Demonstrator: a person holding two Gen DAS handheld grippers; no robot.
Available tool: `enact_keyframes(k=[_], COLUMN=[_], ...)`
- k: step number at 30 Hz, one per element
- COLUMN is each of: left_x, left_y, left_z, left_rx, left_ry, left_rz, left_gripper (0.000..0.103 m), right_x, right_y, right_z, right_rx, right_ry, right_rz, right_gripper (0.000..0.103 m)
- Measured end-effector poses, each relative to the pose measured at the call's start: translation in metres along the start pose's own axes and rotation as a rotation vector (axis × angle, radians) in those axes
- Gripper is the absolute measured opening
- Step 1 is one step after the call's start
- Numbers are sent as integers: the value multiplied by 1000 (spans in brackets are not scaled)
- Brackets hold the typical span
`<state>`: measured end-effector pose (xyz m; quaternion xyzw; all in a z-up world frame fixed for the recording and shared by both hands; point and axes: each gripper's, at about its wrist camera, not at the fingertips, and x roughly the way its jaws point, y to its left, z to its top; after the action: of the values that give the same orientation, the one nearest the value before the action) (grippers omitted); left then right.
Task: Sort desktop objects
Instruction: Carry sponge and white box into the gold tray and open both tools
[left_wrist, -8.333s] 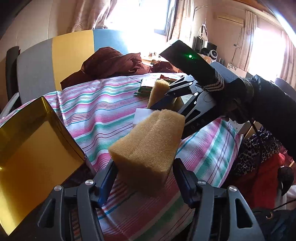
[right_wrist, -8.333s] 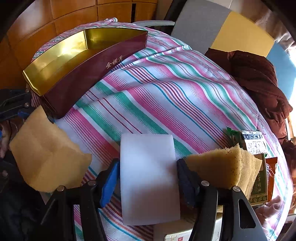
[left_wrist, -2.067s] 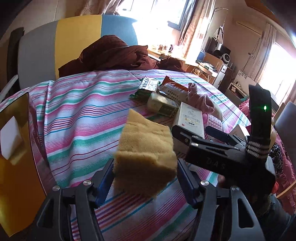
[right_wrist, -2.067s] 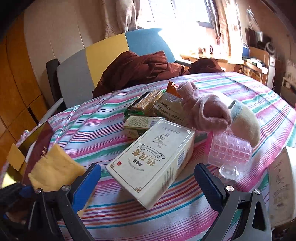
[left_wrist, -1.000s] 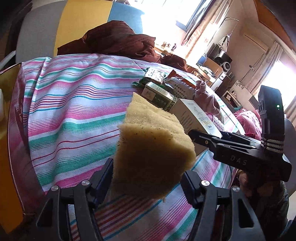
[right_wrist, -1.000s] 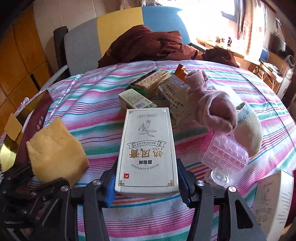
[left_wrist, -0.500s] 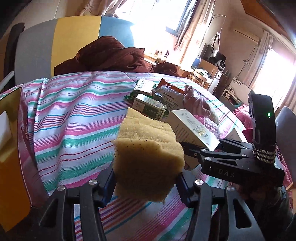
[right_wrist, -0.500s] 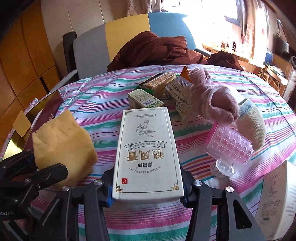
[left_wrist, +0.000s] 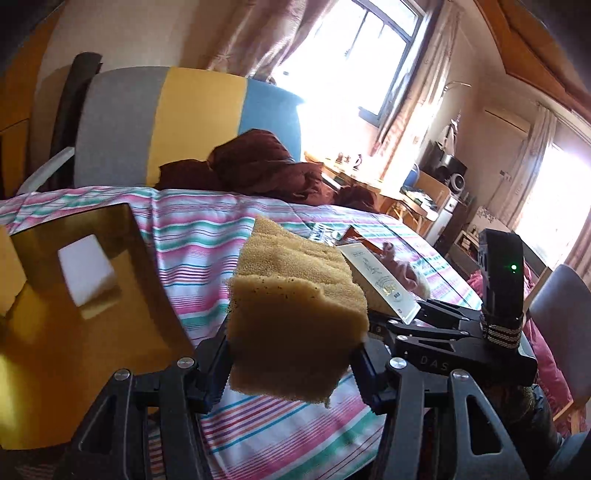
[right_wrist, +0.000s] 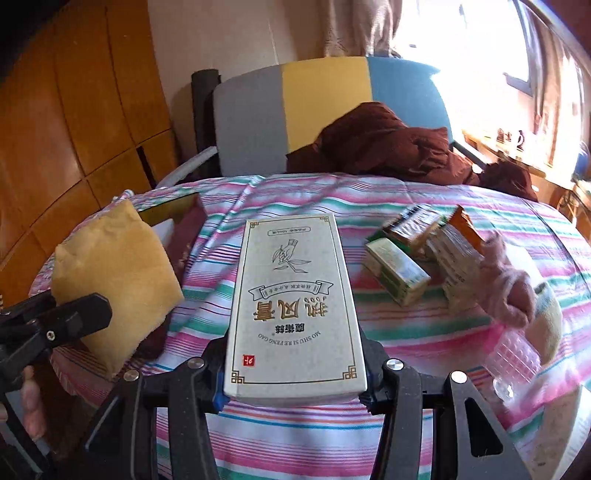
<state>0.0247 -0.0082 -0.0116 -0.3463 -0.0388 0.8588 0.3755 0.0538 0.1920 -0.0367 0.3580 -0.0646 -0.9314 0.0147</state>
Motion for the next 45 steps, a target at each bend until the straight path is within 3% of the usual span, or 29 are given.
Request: enact_keyframes(k=[7,10,17,27,36,39,45], left_x=[-36,-40,-26,6,32,27,12], left_y=[82,117,176,215,231,230,225], left_z=[17,25,36,48,50,52,55], left_rx=[-124,-170,-259,-288,-306,-312,-304], left_ry=[-21,1,84,151,206,185,134], left_rz=[177,244,277,327,370,363,376], left_gripper=[58,58,58,58,62,67,67], right_x=[34,59,128,193,184,167,135], right_y=[68,99,148,168,164,161,136], right_z=[51,74,109,127,122,122,111], right_rx=[-84,-118,-148,-152,-157,-148,-79], right_ry=[26,62,175,260,197,146,91], right_rz=[169,199,190,109,135,133,149], right_gripper=[52,52,52,55,63,68,70])
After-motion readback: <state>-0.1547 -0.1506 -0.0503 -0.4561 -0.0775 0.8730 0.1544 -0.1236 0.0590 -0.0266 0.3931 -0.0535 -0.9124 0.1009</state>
